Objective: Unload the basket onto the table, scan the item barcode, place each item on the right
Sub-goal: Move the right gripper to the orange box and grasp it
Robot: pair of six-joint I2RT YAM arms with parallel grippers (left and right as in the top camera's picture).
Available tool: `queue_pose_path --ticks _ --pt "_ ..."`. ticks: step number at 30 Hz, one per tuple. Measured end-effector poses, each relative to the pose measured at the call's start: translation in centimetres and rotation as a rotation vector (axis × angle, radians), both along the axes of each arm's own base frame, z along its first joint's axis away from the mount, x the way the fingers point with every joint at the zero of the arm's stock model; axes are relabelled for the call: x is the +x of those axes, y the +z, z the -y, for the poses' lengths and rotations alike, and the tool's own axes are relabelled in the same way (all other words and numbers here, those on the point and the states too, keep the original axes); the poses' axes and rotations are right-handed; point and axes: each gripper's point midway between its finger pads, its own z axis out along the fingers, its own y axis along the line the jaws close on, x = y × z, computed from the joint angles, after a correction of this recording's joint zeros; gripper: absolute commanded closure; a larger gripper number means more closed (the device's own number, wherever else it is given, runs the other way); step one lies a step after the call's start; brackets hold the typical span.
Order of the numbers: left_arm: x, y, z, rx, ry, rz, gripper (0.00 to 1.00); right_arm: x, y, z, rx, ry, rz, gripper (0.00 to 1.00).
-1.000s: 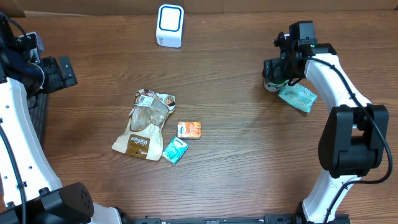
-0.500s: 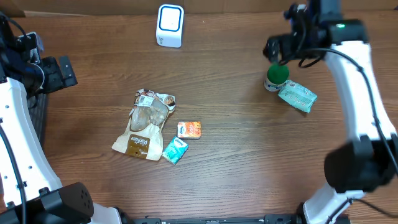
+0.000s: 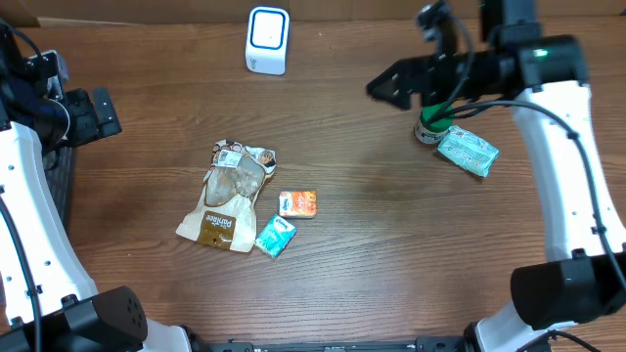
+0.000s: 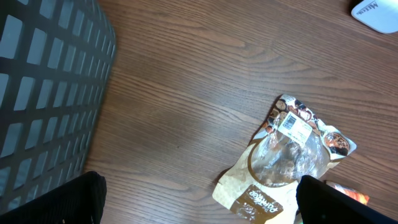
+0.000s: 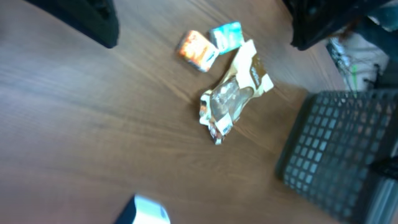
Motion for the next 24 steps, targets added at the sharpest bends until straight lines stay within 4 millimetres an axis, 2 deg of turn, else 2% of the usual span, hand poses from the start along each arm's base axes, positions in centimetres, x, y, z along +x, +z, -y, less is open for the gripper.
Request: queue_pose_path --ticks 6,9,13,21,24 --pt "0.0 0.0 0.0 0.000 0.000 0.000 0.00 -0.7 -5.0 -3.7 -0.144 -0.083 -0.096 0.17" --pt "0.0 0.0 0.0 0.000 0.000 -0.001 0.01 -1.5 -7.4 -5.6 -0.205 -0.114 -0.127 0.25" --pt "0.0 0.0 0.0 0.000 0.000 0.000 0.00 -2.5 -10.4 -7.2 -0.240 -0.162 -0.193 0.34" --pt "0.0 0.0 0.0 0.000 0.000 0.000 0.00 -4.5 -16.6 -6.8 -0.288 -0.252 -0.328 0.55" --pt "0.0 0.0 0.0 0.000 0.000 0.000 0.01 -5.0 -17.7 -7.0 -0.292 -0.257 -0.339 0.55"
